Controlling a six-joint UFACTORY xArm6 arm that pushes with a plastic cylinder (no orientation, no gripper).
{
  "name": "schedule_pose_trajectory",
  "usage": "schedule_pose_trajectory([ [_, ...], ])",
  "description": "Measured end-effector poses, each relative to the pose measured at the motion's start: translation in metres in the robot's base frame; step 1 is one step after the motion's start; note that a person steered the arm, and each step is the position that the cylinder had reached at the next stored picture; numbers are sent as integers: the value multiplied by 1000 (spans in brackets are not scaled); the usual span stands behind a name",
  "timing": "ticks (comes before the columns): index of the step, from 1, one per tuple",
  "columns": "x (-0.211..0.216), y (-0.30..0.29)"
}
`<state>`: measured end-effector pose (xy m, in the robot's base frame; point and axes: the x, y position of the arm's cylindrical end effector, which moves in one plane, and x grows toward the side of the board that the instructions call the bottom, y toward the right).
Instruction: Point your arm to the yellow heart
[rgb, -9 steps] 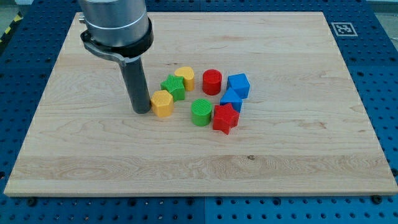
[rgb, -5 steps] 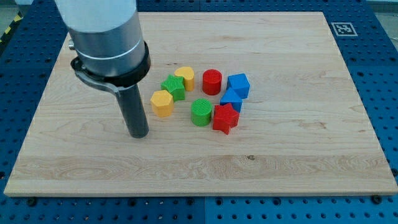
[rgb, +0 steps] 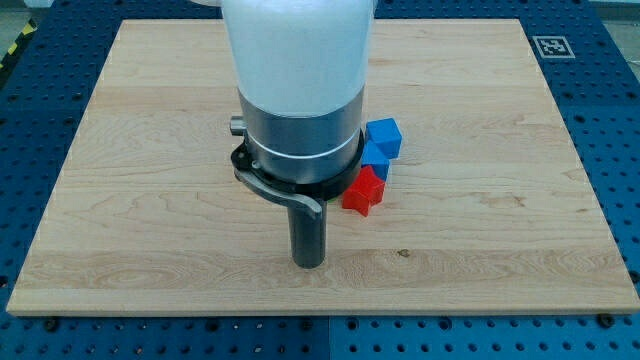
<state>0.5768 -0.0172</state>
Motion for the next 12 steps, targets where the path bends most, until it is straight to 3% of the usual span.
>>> schedule_pose_trajectory([
  [3,-17,-21],
  [6,-133,-123],
  [9,-199,-86],
  [11,-196,-40],
  [12,-173,-11],
])
